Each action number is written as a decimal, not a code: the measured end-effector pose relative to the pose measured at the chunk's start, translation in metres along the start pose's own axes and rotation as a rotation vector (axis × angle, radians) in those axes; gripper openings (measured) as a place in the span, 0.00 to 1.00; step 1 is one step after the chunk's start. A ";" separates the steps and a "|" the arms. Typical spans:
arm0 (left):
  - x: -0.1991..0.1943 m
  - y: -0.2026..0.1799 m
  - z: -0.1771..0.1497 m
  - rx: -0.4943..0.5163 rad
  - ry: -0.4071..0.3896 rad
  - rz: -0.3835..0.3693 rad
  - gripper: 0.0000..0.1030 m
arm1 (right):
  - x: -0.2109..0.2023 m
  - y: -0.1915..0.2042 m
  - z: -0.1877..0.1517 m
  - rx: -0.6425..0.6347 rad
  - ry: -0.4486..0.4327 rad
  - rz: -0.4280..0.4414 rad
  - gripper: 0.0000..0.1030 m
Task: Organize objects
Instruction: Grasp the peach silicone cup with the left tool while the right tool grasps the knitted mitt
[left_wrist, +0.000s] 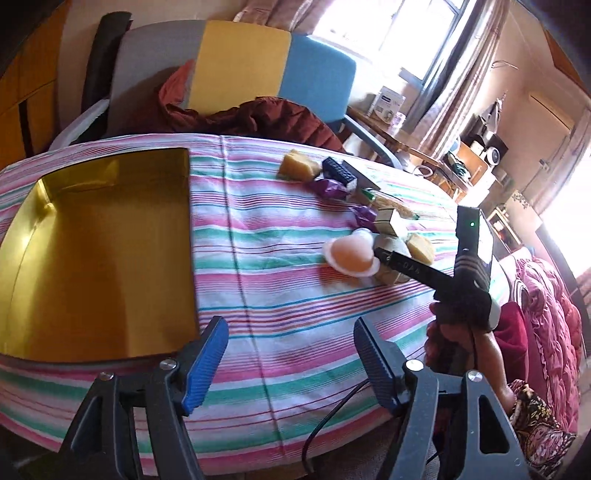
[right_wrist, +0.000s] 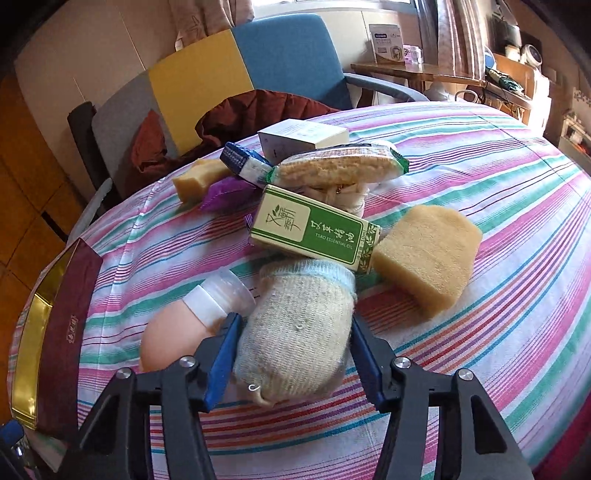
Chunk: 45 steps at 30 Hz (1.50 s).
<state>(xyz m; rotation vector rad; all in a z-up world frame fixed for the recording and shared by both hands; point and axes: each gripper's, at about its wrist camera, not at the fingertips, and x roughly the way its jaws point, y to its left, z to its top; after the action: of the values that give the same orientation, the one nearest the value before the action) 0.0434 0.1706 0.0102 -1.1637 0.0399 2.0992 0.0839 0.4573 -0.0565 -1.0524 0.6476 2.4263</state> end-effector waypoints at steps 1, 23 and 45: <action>0.005 -0.004 0.003 0.009 0.012 -0.014 0.73 | -0.001 -0.002 -0.001 0.004 -0.001 0.006 0.56; 0.145 -0.081 0.071 0.297 0.171 -0.032 0.74 | -0.021 -0.034 -0.012 0.065 0.024 -0.032 0.56; 0.152 -0.074 0.035 0.336 0.103 -0.071 0.49 | -0.019 -0.032 -0.013 0.035 0.014 -0.040 0.58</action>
<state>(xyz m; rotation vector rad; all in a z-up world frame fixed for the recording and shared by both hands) 0.0129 0.3246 -0.0603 -1.0494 0.3791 1.8798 0.1203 0.4718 -0.0579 -1.0595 0.6647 2.3674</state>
